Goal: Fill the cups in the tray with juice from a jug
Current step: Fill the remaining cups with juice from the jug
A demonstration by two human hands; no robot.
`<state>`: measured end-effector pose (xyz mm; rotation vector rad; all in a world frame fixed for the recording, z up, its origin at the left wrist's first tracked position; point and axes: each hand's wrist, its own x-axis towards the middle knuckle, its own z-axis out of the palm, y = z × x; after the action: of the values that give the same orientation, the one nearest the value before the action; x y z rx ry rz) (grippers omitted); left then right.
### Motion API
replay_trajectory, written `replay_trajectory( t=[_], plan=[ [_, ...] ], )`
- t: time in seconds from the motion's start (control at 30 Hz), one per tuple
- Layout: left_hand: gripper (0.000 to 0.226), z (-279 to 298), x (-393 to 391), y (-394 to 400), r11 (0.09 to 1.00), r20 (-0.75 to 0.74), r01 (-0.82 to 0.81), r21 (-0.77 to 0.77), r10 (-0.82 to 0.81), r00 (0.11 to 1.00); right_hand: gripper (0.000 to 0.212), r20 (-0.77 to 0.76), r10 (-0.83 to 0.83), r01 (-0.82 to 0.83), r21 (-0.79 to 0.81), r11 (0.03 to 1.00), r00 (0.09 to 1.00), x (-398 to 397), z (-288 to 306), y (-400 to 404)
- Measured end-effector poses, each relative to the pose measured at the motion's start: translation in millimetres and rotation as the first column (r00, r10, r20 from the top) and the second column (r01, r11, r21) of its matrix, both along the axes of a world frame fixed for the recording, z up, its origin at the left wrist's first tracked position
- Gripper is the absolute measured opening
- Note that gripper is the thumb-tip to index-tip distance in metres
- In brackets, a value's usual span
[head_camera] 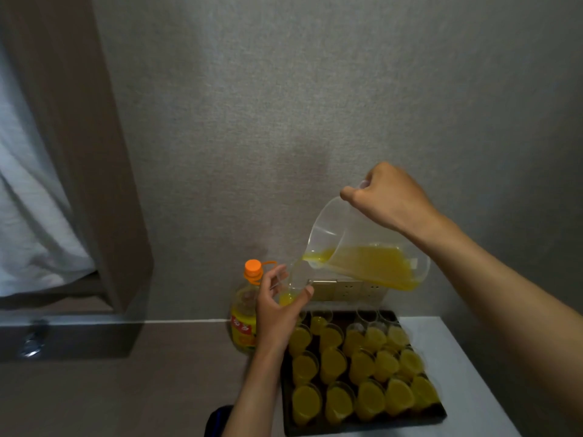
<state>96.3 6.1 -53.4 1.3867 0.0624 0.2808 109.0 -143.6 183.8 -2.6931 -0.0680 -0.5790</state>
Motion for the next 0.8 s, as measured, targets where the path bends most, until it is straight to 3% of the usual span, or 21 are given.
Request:
replay_trajectory(
  t=[0.8],
  plan=[
    [0.058, 3.4, 3.2, 0.3, 1.0, -0.003, 0.011, -0.016, -0.011, 1.0, 0.039, 0.012, 0.002, -0.001, -0.02, 1.0, 1.0, 5.5, 6.3, 0.4]
  ],
)
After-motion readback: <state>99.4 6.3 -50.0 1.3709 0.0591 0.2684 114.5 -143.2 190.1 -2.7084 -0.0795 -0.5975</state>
